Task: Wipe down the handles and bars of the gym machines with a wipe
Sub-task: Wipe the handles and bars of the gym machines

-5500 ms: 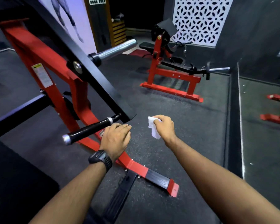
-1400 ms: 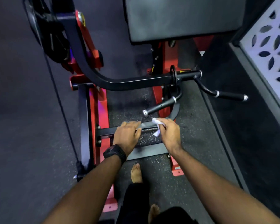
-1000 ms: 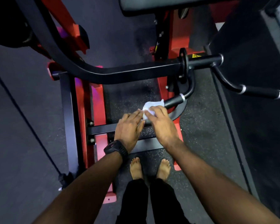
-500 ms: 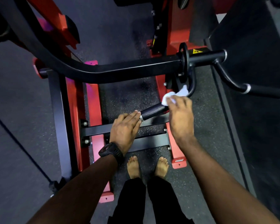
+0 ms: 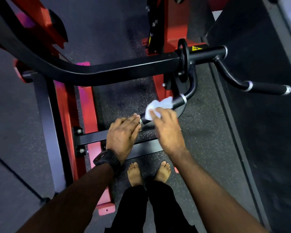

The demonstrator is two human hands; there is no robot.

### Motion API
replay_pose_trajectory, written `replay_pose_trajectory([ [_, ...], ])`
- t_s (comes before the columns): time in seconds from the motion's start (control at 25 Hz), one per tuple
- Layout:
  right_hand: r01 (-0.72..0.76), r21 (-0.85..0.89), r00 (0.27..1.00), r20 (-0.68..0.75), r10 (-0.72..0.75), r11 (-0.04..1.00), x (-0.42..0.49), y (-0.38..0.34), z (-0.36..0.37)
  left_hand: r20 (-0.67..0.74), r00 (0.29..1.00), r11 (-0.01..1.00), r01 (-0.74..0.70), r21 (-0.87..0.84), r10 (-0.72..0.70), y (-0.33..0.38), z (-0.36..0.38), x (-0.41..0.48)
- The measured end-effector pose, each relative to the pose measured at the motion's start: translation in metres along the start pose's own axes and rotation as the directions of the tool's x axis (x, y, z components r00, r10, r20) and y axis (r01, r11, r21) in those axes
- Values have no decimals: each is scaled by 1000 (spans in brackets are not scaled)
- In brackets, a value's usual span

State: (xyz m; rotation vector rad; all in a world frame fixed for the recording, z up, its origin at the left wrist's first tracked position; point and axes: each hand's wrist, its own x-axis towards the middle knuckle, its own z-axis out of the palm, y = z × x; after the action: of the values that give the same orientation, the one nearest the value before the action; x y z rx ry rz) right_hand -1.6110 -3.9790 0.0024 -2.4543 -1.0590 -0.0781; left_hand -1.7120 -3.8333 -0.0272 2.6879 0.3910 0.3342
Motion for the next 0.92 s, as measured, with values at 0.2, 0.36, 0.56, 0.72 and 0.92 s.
replay_pose_trajectory([
  [0.2,-400,196,878,-197,435,895,3,-20,11,-16,1000,1000,-19,-17,19,-4,3,0],
  [0.36,-483,575,682,-226,696,660,-6,-36,32,-32,999,999,-30,-31,29,-7,4,0],
  [0.56,-400,911,263,222,939,-103,13,-58,35,-38,999,999,-17,-42,16,-7,5,-2],
  [0.72,-413,892,268,309,912,-181,12,-64,38,-66,998,999,-29,-41,26,-7,7,-1],
  [0.92,-451,883,230,254,940,-128,11,-72,43,-73,997,999,-28,-23,27,-6,10,-3],
])
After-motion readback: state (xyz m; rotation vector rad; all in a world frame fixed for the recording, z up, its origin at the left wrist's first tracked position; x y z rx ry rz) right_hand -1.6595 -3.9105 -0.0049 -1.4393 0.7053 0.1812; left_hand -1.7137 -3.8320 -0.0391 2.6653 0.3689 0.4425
